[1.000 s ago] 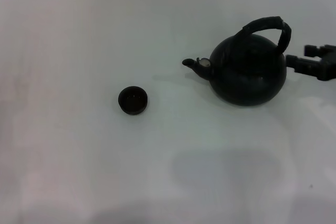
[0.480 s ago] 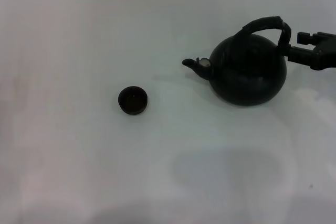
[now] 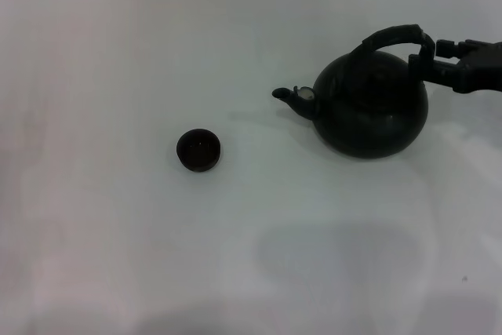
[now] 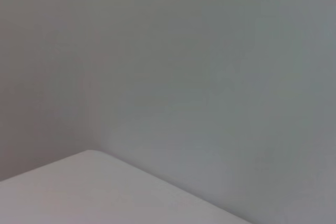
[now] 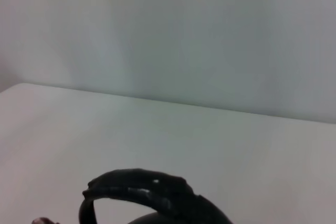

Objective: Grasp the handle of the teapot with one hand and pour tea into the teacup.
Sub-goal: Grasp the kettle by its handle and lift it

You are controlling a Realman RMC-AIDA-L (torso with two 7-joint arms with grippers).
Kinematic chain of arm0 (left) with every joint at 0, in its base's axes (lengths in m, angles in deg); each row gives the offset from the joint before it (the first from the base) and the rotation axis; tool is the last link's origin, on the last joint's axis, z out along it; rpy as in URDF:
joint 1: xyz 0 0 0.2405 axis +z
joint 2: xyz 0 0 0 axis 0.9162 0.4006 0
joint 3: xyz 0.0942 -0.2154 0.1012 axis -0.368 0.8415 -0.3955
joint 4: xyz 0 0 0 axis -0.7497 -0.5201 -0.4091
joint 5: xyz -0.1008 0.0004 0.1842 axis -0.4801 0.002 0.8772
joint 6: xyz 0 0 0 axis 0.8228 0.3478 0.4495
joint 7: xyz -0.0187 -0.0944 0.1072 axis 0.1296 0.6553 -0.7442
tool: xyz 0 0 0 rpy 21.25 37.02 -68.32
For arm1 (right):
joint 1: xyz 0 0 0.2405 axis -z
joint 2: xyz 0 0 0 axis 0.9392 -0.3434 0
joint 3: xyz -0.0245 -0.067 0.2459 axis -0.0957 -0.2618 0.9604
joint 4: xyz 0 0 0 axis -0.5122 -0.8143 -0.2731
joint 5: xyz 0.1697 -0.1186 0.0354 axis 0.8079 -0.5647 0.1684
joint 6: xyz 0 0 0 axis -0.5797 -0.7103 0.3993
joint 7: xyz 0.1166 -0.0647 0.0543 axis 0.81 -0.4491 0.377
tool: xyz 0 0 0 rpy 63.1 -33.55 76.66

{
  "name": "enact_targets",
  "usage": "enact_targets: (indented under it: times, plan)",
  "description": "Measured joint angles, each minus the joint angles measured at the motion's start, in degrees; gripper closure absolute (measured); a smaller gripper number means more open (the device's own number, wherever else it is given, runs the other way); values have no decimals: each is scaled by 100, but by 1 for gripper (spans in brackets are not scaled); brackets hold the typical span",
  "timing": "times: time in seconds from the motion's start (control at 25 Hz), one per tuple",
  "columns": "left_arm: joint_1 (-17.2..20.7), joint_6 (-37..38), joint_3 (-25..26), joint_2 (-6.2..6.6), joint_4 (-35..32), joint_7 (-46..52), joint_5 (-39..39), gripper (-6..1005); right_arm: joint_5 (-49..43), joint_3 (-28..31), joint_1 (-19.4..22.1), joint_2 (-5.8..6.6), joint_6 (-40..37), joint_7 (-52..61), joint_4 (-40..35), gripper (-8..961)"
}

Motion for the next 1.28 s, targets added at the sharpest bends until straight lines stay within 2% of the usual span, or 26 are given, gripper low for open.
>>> enact_targets:
  times: [0.24, 0.68, 1.0, 1.2, 1.28]
  plan:
    - [3, -2, 0, 0, 0, 0, 0, 107, 3, -33, -1, -8, 80, 6, 6, 370]
    - [-3, 9, 0, 0, 0, 0, 0, 108, 2, -77, -13, -9, 61, 9, 21, 562]
    - [19, 14, 0, -4, 0, 0, -9, 107, 0, -243, -21, 2, 61, -8, 6, 619]
    - [42, 14, 0, -9, 10, 0, -78, 107, -1, -261, -74, 3, 51, -7, 3, 772]
    - [48, 10, 0, -9, 9, 0, -79, 107, -1, -261, -78, -1, 48, 12, -3, 772]
